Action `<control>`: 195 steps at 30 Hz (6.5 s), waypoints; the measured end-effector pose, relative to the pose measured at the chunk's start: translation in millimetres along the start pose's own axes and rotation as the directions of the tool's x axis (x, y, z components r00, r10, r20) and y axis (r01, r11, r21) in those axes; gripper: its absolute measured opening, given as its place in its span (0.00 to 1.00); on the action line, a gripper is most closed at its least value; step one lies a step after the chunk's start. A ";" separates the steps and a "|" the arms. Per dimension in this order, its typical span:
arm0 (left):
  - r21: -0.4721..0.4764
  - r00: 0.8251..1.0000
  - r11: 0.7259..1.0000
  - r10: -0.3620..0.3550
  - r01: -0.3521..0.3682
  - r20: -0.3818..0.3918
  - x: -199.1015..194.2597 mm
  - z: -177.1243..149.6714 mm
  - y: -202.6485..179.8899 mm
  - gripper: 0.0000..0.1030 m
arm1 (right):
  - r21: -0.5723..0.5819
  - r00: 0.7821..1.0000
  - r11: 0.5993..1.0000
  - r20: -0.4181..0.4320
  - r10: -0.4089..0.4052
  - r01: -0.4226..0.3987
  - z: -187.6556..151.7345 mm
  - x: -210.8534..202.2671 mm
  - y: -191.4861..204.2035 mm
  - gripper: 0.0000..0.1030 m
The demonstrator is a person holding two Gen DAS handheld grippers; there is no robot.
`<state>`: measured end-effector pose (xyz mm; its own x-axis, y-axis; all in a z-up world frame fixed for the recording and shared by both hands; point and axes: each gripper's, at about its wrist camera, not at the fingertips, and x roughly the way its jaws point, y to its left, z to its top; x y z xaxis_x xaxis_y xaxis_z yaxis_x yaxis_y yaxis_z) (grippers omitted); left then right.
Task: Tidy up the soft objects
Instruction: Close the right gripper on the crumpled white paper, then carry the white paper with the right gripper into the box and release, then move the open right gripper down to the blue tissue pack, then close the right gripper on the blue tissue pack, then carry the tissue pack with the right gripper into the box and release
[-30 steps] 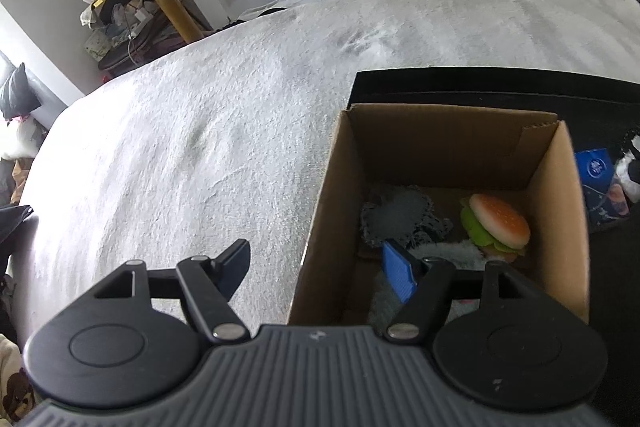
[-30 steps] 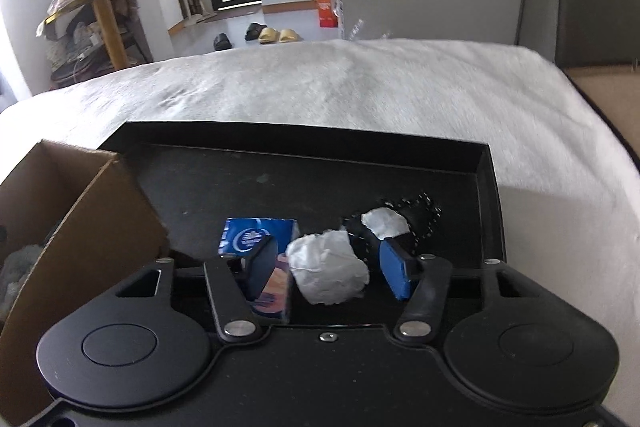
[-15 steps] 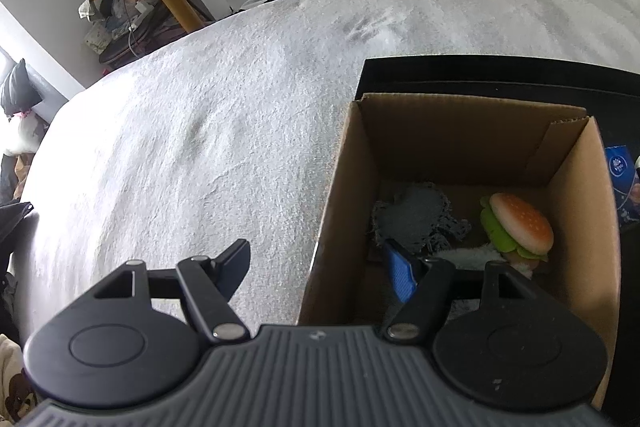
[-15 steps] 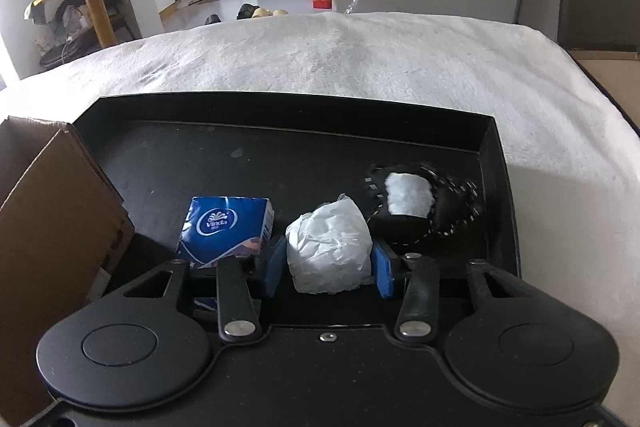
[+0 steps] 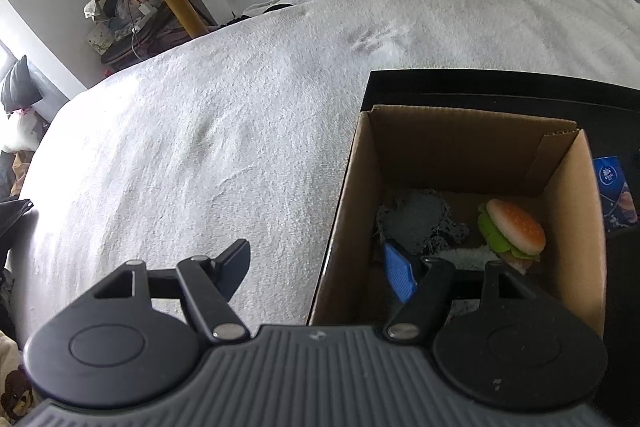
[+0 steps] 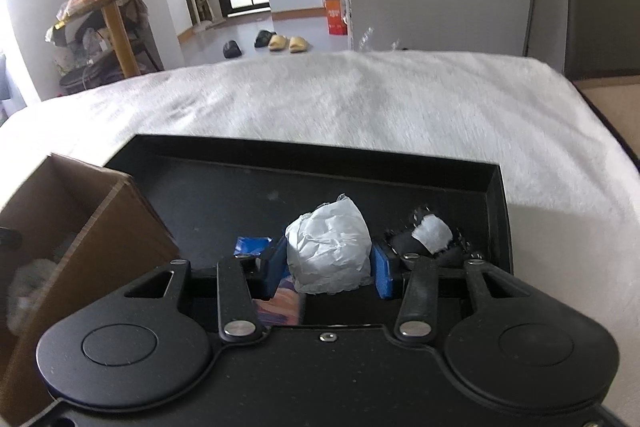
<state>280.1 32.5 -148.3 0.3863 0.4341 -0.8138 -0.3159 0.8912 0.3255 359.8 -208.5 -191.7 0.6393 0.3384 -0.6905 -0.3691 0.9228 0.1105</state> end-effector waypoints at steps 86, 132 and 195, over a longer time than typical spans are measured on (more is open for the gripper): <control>0.030 0.967 0.967 -0.253 0.253 -0.016 -24.3 -65.5 44.7 0.11 | -0.106 0.926 0.930 -0.184 0.329 -0.352 5.7 -70.9 136.2 0.66; 0.047 0.993 0.992 -0.118 0.118 -0.010 2.8 -3.2 -0.5 0.64 | -0.005 0.992 0.999 -0.118 0.042 -0.043 -15.2 11.0 42.6 0.81; -0.067 0.952 0.950 -0.306 0.305 0.002 -25.5 -50.4 63.8 0.25 | -0.101 0.973 0.968 -0.035 0.227 -0.229 18.4 -66.0 125.5 0.50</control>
<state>206.4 71.6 -131.1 0.4662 0.1411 -0.8734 -0.2406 0.9702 0.0284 283.7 -111.6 -119.1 0.5150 0.5321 -0.6721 -0.5720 0.7973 0.1929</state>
